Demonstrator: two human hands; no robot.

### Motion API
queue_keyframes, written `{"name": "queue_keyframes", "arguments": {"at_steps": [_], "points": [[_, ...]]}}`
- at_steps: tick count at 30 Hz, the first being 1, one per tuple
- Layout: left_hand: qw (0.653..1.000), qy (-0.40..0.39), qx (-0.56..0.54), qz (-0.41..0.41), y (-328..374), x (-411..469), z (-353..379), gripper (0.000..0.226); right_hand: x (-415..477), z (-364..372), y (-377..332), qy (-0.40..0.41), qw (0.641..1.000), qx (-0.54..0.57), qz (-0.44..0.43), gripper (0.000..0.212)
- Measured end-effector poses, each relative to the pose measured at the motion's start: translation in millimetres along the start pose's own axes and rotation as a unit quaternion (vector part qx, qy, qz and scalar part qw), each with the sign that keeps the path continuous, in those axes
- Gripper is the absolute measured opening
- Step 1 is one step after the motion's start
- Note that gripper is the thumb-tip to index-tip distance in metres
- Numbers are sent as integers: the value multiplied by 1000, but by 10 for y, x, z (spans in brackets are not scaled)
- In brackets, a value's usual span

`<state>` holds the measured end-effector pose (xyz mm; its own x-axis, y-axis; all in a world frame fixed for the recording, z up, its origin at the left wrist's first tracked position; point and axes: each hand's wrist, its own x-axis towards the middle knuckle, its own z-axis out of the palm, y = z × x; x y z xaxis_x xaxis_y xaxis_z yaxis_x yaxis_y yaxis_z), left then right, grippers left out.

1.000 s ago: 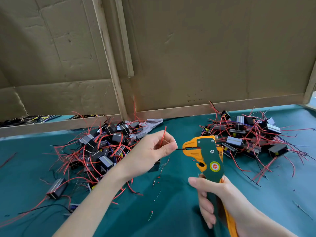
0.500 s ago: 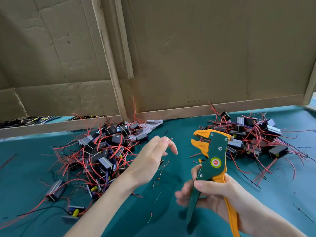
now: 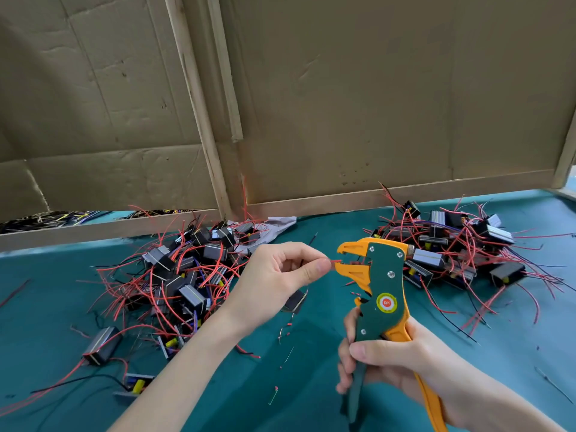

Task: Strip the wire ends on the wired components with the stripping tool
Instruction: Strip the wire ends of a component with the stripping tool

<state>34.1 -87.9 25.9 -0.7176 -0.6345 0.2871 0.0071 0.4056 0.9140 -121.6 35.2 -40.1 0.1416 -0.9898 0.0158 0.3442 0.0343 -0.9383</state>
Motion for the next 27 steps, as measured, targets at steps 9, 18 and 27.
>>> {"name": "queue_keyframes", "arguments": {"at_steps": [9,18,27], "points": [[997,-73,34,-21,102,-17,-143,14,-69,41,-110,-17,998,-46,25,20],[989,-127,63,-28,68,-2,-285,9,-93,309,-14,91,992,14,81,44],[989,60,136,-3,-210,149,-190,12,47,243,14,92,967,225,78,24]]}}
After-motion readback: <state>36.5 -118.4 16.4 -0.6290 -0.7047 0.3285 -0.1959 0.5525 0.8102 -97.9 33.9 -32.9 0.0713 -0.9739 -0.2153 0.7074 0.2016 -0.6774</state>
